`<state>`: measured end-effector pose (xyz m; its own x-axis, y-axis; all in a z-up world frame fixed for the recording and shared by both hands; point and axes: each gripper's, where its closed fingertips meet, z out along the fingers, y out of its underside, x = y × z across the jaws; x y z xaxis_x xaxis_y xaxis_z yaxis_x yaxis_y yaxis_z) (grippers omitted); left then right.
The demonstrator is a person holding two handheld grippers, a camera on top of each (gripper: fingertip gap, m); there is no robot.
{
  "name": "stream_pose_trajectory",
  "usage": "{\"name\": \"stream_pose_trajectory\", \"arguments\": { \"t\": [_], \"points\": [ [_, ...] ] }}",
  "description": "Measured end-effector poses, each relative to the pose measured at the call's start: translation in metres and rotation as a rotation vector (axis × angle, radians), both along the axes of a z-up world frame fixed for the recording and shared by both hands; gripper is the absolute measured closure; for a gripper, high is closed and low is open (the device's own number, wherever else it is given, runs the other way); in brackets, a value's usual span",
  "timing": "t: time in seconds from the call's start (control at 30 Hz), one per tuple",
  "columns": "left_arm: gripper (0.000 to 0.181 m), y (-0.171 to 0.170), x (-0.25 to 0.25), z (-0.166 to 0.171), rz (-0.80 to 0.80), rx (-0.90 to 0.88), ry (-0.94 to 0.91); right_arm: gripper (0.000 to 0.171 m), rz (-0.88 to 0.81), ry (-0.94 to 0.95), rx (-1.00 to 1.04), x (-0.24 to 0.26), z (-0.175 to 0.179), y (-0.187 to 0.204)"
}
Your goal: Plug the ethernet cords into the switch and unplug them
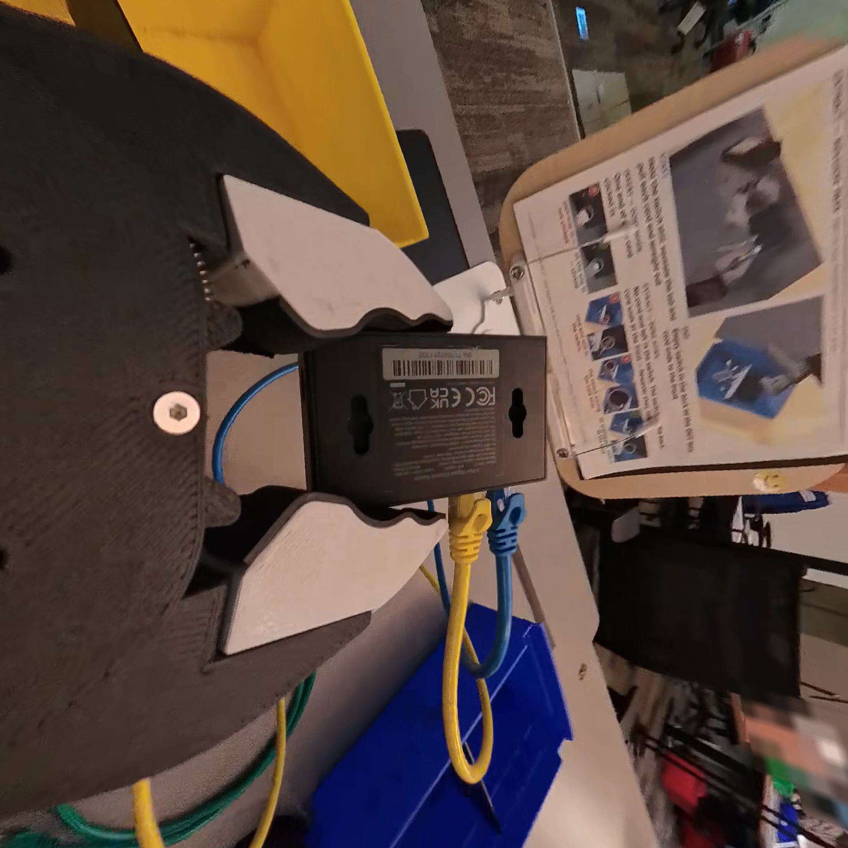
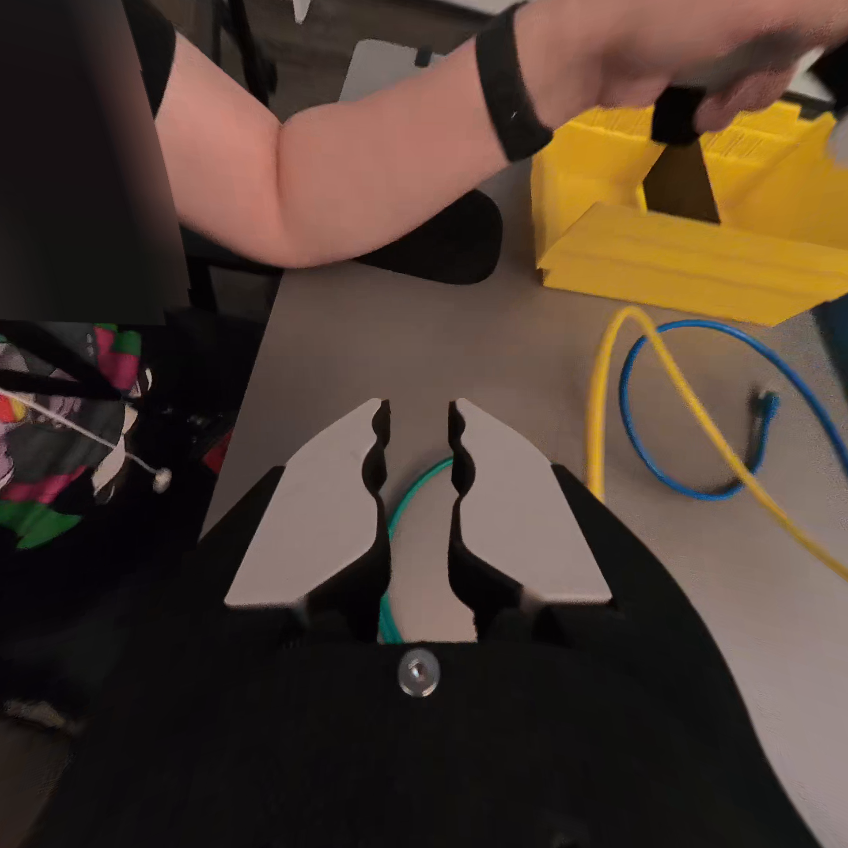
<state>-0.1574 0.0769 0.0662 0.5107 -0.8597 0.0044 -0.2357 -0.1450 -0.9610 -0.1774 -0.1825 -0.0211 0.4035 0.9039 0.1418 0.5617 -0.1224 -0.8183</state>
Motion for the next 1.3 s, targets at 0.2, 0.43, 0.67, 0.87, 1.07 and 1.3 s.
{"name": "stream_pose_trajectory", "arguments": {
  "t": [0.2, 0.43, 0.67, 0.87, 1.07, 1.3],
  "points": [
    [0.109, 0.001, 0.011, -0.016, -0.025, -0.05, 0.026, 0.132, -0.243, -0.025, -0.157, 0.014, -0.112, -0.024],
    [0.109, 0.001, 0.011, -0.015, -0.032, -0.05, 0.018, 0.138, -0.266, -0.025, -0.234, 0.026, -0.126, -0.031],
    [0.109, 0.006, 0.001, -0.001, -0.001, -0.028, -0.055, 0.156, -0.23, -0.205, -0.311, 0.029, -0.134, -0.043],
    [0.109, 0.003, -0.001, 0.003, -0.019, -0.032, -0.057, 0.133, -0.261, -0.197, -0.272, 0.03, -0.136, -0.049],
    [0.109, 0.0, -0.002, 0.007, -0.031, -0.025, -0.073, 0.151, -0.226, -0.18, -0.435, 0.02, -0.138, -0.066],
    [0.109, -0.013, -0.016, 0.034, -0.121, -0.074, -0.207, 0.153, -0.32, -0.484, -0.417, 0.064, -0.103, -0.083]
  ]
}}
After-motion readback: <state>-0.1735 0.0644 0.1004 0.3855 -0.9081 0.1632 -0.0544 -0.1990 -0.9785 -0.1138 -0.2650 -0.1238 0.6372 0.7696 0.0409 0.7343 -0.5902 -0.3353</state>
